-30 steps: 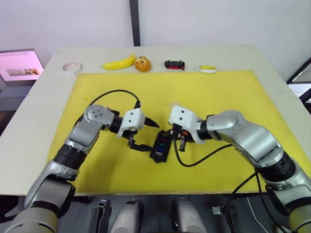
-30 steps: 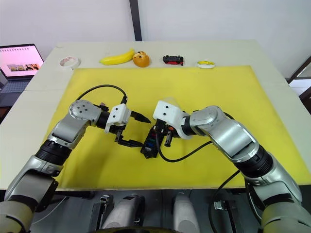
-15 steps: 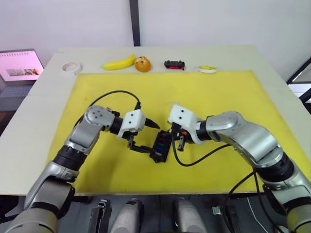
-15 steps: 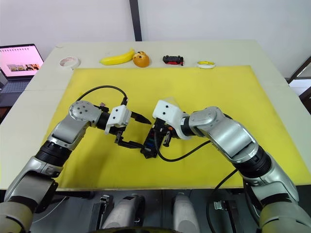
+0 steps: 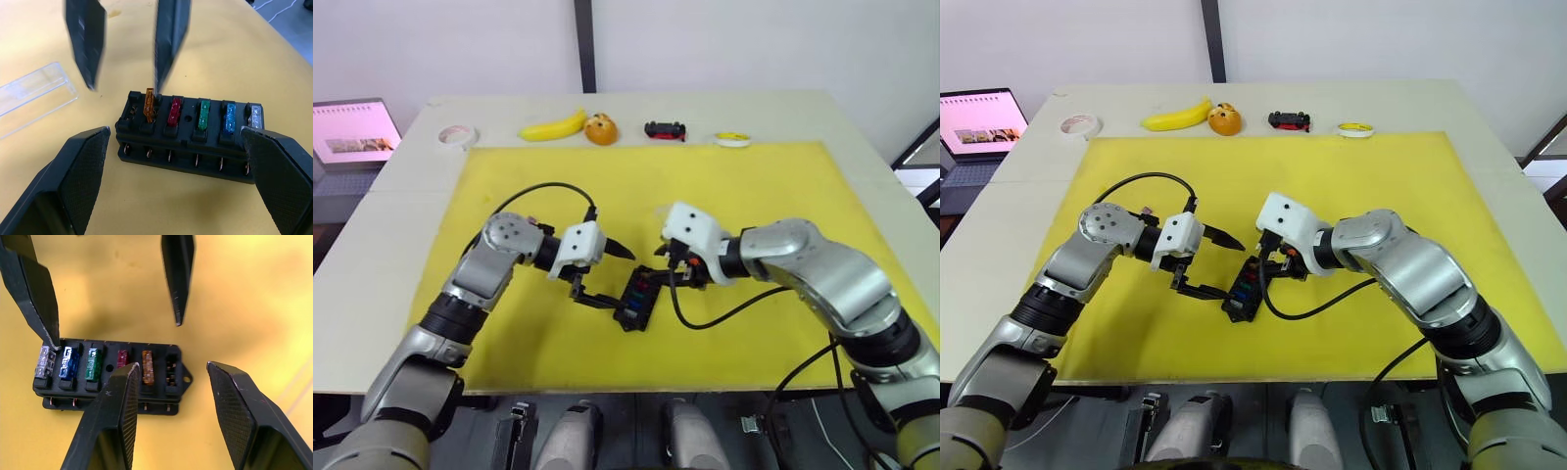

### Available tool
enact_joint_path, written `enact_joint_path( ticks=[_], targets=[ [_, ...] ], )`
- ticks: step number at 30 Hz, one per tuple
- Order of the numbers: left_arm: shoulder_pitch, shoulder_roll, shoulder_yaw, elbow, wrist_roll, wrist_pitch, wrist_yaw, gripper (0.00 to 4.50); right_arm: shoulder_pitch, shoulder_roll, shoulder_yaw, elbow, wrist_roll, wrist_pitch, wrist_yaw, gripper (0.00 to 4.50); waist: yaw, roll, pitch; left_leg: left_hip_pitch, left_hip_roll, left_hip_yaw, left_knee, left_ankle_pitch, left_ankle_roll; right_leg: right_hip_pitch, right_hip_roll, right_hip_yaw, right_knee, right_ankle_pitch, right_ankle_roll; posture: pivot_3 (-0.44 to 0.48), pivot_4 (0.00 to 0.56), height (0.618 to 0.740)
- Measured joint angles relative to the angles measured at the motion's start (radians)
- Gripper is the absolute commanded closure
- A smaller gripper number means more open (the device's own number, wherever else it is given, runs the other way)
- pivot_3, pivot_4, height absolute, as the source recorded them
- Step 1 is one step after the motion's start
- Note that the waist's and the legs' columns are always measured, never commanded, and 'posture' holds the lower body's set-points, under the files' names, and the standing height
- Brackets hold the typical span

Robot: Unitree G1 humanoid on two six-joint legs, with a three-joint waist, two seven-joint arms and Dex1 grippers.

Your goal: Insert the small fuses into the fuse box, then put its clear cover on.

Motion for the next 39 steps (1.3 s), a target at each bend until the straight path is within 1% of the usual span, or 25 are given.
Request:
enact_joint_path(
  ticks=[2,5,8,10,11,12,19,39],
  targets=[
    [0.002,0.004,0.006,0.000,-0.002,0.002,-0.004,0.00,0.047,0.015,-0.056,-0.003,0.031,-0.048,0.011,2.12,0.000,0.000,0.000,0.000,0.000,0.000,0.000,0.000,0.000,0.000,0.000,0.000,0.000,0.000,0.000,0.000,0.150,0.740],
    [0.003,0.012,0.018,0.000,-0.007,0.008,-0.015,0.00,0.119,0.047,-0.102,-0.002,0.055,-0.108,0.013,2.12,0.000,0.000,0.000,0.000,0.000,0.000,0.000,0.000,0.000,0.000,0.000,0.000,0.000,0.000,0.000,0.000,0.150,0.740],
    [0.003,0.022,0.033,-0.001,-0.021,0.021,-0.026,0.00,0.185,0.078,-0.138,0.000,0.087,-0.165,0.018,2.93,-0.001,0.000,0.000,0.000,0.000,0.000,0.000,0.000,0.000,0.000,0.000,0.000,0.000,0.000,0.000,0.000,0.150,0.740],
    [0.003,0.022,0.037,-0.004,-0.027,0.030,-0.035,0.00,0.215,0.107,-0.166,0.001,0.120,-0.187,0.019,3.87,-0.001,0.000,0.000,0.000,0.000,0.000,0.000,0.000,0.000,0.000,0.000,0.000,0.000,0.000,0.000,0.000,0.150,0.740],
    [0.003,0.022,0.037,-0.006,-0.030,0.035,-0.039,0.00,0.223,0.114,-0.170,0.002,0.126,-0.198,0.019,4.41,-0.001,0.000,0.000,0.000,0.000,0.000,0.000,0.000,0.000,0.000,0.000,0.000,0.000,0.000,0.000,0.000,0.150,0.740],
    [0.003,0.022,0.038,-0.010,-0.035,0.040,-0.041,0.00,0.236,0.120,-0.176,0.006,0.128,-0.216,0.017,4.47,0.000,0.000,0.000,0.000,0.000,0.000,0.000,0.000,0.000,0.000,0.000,0.000,0.000,0.000,0.000,0.000,0.150,0.740],
    [0.003,0.020,0.039,-0.015,-0.037,0.043,-0.041,0.00,0.288,0.140,-0.182,0.109,0.094,-0.308,-0.005,4.47,-0.002,0.000,0.000,0.000,0.000,0.000,0.000,0.000,0.000,0.000,0.000,0.000,0.000,0.000,0.000,0.000,0.150,0.740],
    [-0.004,0.012,0.039,-0.007,-0.021,0.036,-0.031,0.00,0.299,0.138,-0.113,0.119,0.048,-0.320,-0.034,4.47,-0.002,0.000,0.000,0.001,0.000,0.000,0.000,0.000,-0.001,0.001,0.000,0.000,0.000,0.000,0.000,0.000,0.150,0.740]
  ],
)
